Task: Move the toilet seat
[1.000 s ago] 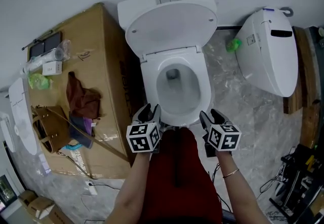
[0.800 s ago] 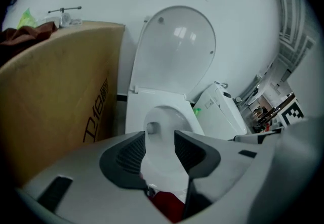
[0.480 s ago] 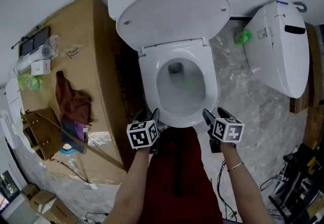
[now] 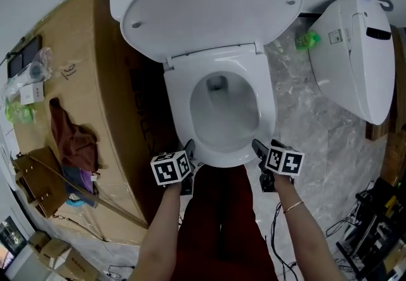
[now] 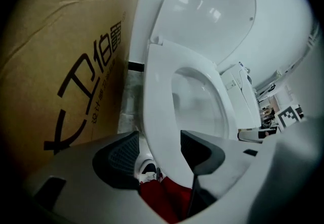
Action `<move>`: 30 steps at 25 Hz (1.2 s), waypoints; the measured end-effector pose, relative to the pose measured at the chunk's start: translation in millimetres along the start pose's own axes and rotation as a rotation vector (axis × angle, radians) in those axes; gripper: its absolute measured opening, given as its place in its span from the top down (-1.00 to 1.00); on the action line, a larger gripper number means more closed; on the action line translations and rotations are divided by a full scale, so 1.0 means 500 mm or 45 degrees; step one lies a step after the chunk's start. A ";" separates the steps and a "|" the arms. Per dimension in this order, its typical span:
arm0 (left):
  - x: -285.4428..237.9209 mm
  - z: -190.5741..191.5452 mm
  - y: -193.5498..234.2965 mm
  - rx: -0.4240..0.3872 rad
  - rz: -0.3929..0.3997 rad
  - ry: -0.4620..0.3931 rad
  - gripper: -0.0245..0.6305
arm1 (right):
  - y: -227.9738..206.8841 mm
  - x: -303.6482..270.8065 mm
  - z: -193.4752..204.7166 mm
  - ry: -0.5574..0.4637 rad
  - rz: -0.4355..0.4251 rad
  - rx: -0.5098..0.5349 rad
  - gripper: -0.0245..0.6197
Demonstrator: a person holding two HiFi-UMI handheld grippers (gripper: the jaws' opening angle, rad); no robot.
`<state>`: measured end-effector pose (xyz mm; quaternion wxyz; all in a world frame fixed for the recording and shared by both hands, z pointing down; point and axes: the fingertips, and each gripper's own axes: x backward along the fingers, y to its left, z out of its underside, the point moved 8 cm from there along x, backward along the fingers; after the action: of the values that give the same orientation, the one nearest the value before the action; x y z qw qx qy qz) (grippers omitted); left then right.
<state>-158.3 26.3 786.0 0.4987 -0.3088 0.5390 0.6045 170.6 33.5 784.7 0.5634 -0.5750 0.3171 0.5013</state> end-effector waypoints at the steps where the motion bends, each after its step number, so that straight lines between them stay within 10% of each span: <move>1: -0.007 0.002 0.002 0.012 0.000 0.007 0.22 | -0.005 -0.008 0.002 0.006 0.000 -0.006 -0.09; 30: 0.017 -0.008 -0.017 0.092 0.192 0.116 0.16 | 0.010 0.017 0.005 -0.002 -0.102 -0.168 -0.09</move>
<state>-153.4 24.2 774.4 0.4376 -0.2761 0.6043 0.6059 168.2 36.9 775.3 0.5443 -0.6228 0.2597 0.4985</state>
